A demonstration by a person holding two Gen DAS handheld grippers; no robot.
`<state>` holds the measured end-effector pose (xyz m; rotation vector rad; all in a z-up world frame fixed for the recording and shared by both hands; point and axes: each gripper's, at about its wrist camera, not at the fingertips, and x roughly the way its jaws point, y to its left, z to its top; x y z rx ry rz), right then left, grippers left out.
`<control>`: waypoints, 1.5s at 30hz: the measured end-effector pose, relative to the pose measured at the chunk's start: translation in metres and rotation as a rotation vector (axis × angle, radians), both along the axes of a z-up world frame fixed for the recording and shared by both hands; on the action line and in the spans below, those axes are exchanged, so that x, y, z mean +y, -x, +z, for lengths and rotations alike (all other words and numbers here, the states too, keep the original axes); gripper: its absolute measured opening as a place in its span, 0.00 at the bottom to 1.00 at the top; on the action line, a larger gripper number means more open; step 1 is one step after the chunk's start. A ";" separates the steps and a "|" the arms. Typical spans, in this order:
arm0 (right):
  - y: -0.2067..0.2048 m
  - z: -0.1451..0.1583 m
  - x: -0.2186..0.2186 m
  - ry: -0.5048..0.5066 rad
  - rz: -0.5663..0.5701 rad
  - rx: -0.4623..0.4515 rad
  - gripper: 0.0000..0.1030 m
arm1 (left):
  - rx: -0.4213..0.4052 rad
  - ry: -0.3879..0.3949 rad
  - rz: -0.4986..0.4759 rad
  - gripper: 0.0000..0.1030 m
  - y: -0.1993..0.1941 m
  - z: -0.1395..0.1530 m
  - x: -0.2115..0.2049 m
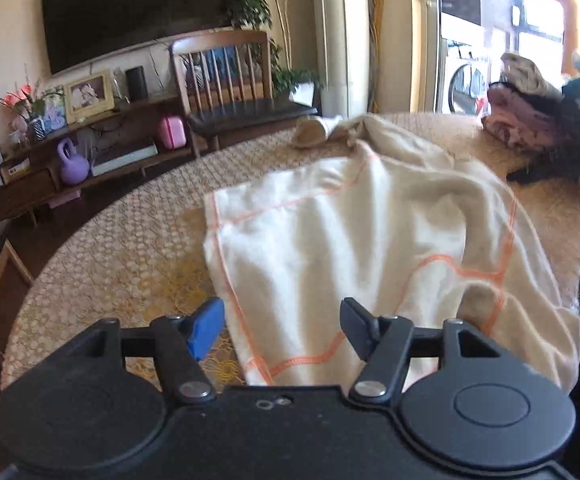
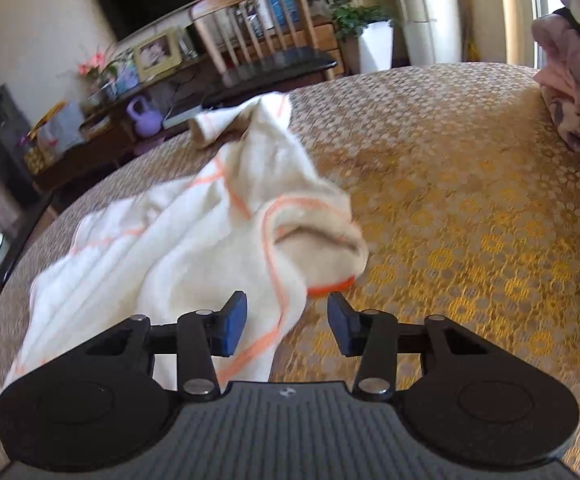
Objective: Fold clothes
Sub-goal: 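Move the open right gripper to the orange-hemmed cloth edge, then close the right gripper on the orange hem of the cloth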
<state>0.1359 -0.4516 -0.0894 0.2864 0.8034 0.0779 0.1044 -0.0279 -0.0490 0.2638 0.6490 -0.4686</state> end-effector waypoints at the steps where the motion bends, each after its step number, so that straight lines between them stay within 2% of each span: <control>1: -0.006 0.002 -0.005 -0.012 -0.017 -0.004 0.40 | 0.011 -0.004 -0.009 1.00 -0.002 -0.006 -0.005; 4: -0.023 0.007 -0.018 -0.046 -0.068 -0.016 0.40 | 0.025 -0.006 -0.020 1.00 -0.007 -0.016 -0.014; 8: -0.049 -0.002 -0.025 -0.058 -0.084 0.024 0.40 | 0.060 0.010 -0.007 1.00 -0.012 -0.026 -0.015; 14: -0.063 -0.028 -0.019 -0.111 -0.045 0.100 0.40 | 0.110 -0.002 -0.002 1.00 -0.011 -0.039 -0.016; 18: -0.061 -0.034 0.003 -0.063 0.046 0.128 0.40 | 0.130 -0.017 0.000 1.00 -0.008 -0.047 -0.017; 22: -0.047 -0.023 0.038 0.114 0.193 0.042 0.40 | 0.122 -0.025 0.000 1.00 -0.003 -0.049 -0.019; 26: -0.038 -0.030 0.050 0.147 0.289 0.046 0.40 | 0.121 -0.023 0.002 1.00 -0.002 -0.049 -0.020; 30: -0.038 -0.040 0.046 0.105 0.278 0.069 0.39 | 0.122 -0.027 0.006 1.00 -0.002 -0.048 -0.023; 31: -0.037 -0.041 0.046 0.100 0.283 0.068 0.30 | 0.119 -0.029 0.007 1.00 -0.002 -0.048 -0.024; 33: -0.031 -0.040 0.054 0.138 0.330 0.052 0.23 | 0.118 -0.028 0.007 1.00 -0.002 -0.049 -0.025; 35: -0.025 -0.038 0.059 0.216 0.351 0.032 0.11 | 0.120 -0.026 0.008 1.00 -0.003 -0.049 -0.025; 37: -0.019 -0.037 0.064 0.292 0.369 0.012 0.10 | 0.119 -0.027 0.008 1.00 -0.003 -0.049 -0.025; 41: -0.008 -0.030 0.046 0.345 0.296 -0.010 0.09 | 0.115 -0.033 0.006 1.00 -0.003 -0.049 -0.026; 45: 0.009 -0.019 0.018 0.341 0.185 -0.026 0.09 | 0.112 -0.035 0.007 1.00 -0.002 -0.049 -0.025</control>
